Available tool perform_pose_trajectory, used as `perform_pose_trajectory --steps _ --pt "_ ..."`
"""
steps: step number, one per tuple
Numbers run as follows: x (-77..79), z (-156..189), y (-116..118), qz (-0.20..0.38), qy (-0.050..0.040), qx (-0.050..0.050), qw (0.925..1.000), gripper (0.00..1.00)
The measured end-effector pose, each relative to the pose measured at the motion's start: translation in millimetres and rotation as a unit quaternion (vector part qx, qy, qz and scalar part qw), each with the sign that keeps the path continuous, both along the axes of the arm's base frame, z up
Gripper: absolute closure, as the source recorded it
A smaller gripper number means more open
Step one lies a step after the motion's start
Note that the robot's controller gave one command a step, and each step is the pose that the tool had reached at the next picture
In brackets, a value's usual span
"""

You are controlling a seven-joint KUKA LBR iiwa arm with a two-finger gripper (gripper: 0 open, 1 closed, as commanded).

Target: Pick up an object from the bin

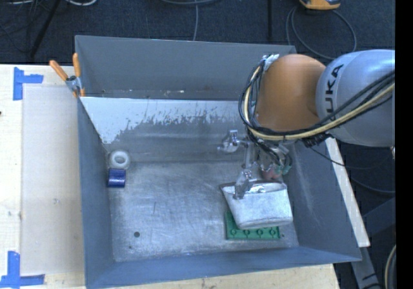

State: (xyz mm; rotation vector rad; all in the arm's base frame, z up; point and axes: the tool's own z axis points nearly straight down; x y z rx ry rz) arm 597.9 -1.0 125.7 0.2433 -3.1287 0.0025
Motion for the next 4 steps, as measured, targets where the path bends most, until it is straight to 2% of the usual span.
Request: perform_pose_trajectory --steps 1,2,3,4 --pt "-37.2 -52 -58 -0.015 -0.0058 0.004 0.9999 0.00" --pt "-105.2 -34 -99 0.147 -0.0054 0.002 0.9891 0.00" --pt "-107.4 -36 -100 0.146 -0.0006 0.002 0.9893 1.00" --pt "-91.0 77 -97 0.150 -0.0051 0.000 0.9886 1.00"
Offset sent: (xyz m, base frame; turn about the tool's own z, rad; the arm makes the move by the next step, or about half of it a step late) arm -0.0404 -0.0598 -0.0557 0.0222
